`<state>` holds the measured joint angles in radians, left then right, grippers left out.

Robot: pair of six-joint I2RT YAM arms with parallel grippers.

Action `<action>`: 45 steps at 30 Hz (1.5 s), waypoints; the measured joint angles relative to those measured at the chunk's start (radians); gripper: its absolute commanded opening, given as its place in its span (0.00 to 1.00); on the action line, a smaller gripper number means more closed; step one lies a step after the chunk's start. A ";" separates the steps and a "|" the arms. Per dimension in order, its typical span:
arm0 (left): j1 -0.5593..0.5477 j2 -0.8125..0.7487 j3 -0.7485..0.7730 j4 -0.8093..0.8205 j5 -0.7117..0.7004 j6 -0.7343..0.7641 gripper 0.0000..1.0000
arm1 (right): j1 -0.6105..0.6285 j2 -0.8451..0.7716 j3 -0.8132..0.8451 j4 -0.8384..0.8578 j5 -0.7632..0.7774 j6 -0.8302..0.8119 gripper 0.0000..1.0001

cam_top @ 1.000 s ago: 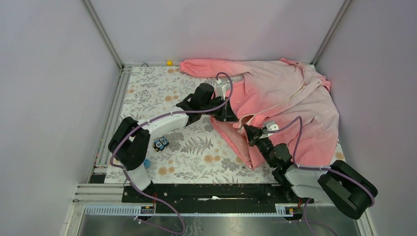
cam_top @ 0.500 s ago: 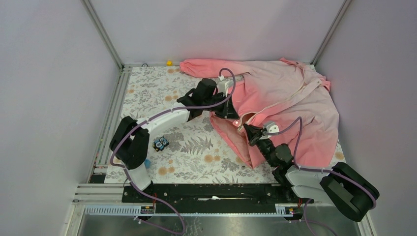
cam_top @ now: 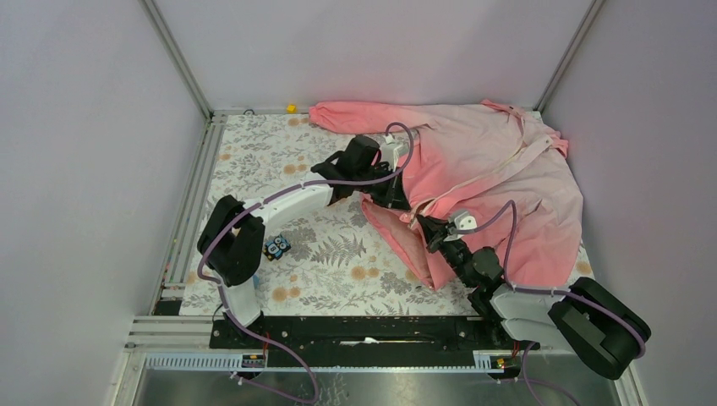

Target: Zip up the jacket

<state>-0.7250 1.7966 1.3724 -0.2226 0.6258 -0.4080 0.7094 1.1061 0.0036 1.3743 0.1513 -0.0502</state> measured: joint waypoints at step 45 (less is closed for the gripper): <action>0.021 -0.011 -0.043 0.016 0.121 -0.013 0.29 | -0.002 -0.039 0.000 0.008 -0.021 -0.004 0.00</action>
<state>-0.7044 1.7851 1.3293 -0.2066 0.7471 -0.4210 0.7074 1.0668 0.0036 1.3819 0.1299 -0.0544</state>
